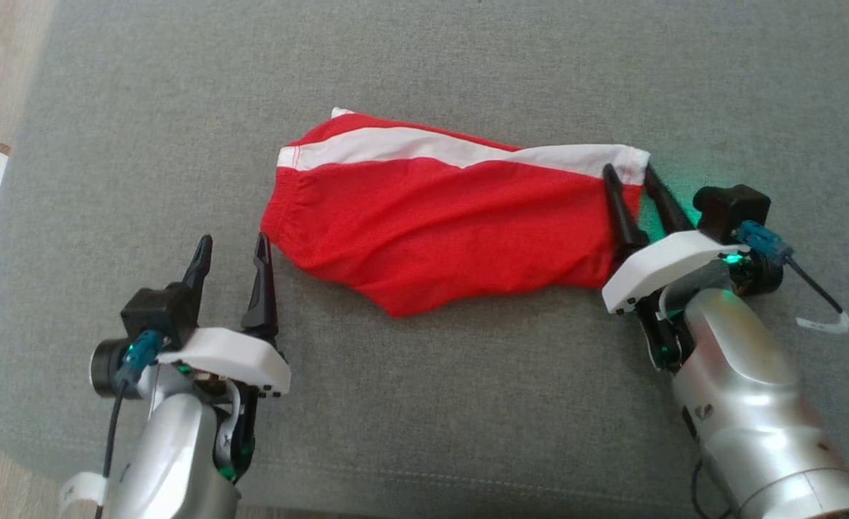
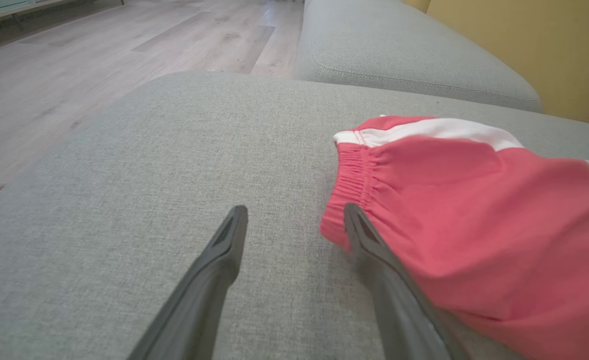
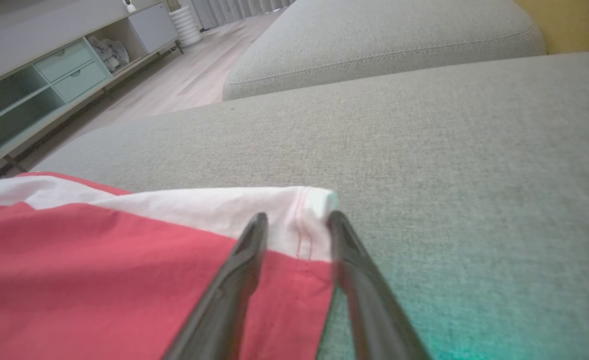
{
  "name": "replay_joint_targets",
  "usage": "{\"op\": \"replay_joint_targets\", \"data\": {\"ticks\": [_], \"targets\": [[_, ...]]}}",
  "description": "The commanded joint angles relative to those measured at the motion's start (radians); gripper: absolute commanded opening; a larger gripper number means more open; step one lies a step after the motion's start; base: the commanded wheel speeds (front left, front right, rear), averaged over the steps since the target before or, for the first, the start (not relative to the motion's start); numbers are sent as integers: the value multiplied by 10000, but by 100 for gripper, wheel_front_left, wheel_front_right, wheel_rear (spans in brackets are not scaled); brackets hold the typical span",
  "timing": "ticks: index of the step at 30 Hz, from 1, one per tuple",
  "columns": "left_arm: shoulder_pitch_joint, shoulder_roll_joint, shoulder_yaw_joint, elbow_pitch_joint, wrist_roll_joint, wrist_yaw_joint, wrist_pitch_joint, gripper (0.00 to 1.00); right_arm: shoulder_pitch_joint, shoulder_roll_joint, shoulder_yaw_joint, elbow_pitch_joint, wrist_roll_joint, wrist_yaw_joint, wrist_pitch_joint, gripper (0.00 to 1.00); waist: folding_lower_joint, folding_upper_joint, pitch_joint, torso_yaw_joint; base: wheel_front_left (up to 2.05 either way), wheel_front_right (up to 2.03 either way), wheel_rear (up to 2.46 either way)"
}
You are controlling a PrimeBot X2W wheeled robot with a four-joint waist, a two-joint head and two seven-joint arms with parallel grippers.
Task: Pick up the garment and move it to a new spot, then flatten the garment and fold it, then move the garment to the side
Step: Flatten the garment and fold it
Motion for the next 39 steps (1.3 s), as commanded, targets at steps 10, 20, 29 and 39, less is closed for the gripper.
{"op": "replay_joint_targets", "data": {"ticks": [10, 20, 29, 39], "targets": [[-263, 132, 157, -210, -334, -86, -124, 100, 319, 122, 216, -879, -599, 65, -108, 0, 0, 0, -513, -429, 0, 0, 0], [-1420, 132, -207, 402, -975, -691, -124, 100, 1513, 122, 37, -2054, -1485, 65, -108, 0, 0, 0, -592, -1135, 0, 0, 0], [-3073, 132, -223, 2163, -1506, -1054, 34, 100, 1633, 122, 453, -2344, -1144, 65, -108, 0, 0, 0, -463, -1324, 0, 0, 0], [-3774, 151, 115, 3489, -2357, -1086, 706, 100, 1641, 122, 493, -2436, -1034, 65, -108, 0, 0, 0, -426, -1362, 0, 0, 0]]}}
